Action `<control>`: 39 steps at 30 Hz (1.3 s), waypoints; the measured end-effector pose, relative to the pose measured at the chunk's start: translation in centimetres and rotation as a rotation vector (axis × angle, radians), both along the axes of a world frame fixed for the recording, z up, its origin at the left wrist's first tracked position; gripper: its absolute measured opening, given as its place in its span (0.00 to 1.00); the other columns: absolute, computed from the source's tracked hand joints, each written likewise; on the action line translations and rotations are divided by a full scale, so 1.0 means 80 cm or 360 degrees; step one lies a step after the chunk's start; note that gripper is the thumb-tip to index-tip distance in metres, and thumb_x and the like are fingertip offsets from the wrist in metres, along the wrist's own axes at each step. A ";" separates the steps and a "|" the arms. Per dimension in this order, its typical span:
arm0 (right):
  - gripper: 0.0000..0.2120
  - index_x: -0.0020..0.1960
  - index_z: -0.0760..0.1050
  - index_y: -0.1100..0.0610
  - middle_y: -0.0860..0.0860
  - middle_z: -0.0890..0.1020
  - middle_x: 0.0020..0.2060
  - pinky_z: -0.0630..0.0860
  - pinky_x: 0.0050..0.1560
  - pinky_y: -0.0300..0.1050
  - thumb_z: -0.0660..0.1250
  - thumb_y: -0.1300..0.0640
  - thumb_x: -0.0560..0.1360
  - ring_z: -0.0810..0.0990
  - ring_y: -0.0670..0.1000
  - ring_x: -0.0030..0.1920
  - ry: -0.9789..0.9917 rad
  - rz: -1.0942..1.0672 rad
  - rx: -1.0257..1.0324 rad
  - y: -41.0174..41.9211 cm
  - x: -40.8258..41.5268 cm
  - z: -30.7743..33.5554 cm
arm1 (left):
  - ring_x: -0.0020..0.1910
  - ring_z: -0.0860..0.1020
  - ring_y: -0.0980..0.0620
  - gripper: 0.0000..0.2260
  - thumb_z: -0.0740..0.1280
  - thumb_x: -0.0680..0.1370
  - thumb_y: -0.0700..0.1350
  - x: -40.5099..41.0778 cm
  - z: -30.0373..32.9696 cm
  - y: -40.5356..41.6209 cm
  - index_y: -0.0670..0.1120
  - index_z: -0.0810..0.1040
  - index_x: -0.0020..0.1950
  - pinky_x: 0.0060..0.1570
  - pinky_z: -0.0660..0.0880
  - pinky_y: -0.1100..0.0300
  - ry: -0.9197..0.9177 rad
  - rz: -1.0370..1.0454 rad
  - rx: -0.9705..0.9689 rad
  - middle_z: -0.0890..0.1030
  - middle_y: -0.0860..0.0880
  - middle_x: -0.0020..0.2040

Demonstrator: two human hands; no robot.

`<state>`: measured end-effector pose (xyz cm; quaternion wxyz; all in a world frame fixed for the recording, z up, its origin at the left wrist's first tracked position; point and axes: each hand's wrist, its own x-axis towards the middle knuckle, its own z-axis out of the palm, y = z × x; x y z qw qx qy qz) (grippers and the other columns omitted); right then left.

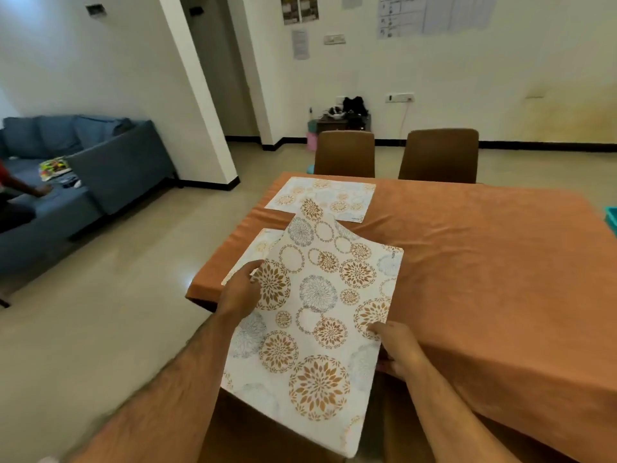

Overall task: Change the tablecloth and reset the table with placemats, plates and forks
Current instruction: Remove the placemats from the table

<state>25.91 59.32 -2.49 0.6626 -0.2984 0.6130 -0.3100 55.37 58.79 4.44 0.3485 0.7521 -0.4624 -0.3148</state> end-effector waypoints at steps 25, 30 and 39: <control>0.11 0.56 0.77 0.59 0.58 0.84 0.50 0.82 0.35 0.48 0.71 0.57 0.76 0.84 0.56 0.38 -0.0232 -0.0635 0.0359 -0.056 0.325 -0.043 | 0.64 0.75 0.44 0.18 0.56 0.81 0.39 0.171 -0.048 -0.289 0.55 0.74 0.67 0.70 0.55 0.38 -0.0860 -0.0862 -0.0138 0.80 0.49 0.62; 0.04 0.51 0.74 0.57 0.54 0.76 0.49 0.79 0.35 0.48 0.66 0.56 0.80 0.82 0.54 0.37 -0.0334 -0.0748 0.0417 -0.059 0.358 -0.048 | 0.63 0.77 0.46 0.19 0.59 0.81 0.39 0.188 -0.056 -0.315 0.57 0.74 0.67 0.71 0.58 0.39 -0.0875 -0.1008 -0.0186 0.80 0.51 0.63; 0.07 0.53 0.75 0.62 0.61 0.80 0.53 0.82 0.39 0.51 0.69 0.59 0.78 0.82 0.54 0.33 -0.0404 -0.1097 0.0382 -0.116 0.405 -0.078 | 0.60 0.78 0.44 0.19 0.60 0.80 0.34 0.164 -0.098 -0.418 0.51 0.77 0.66 0.59 0.77 0.45 -0.0652 -0.1273 -0.0245 0.78 0.45 0.65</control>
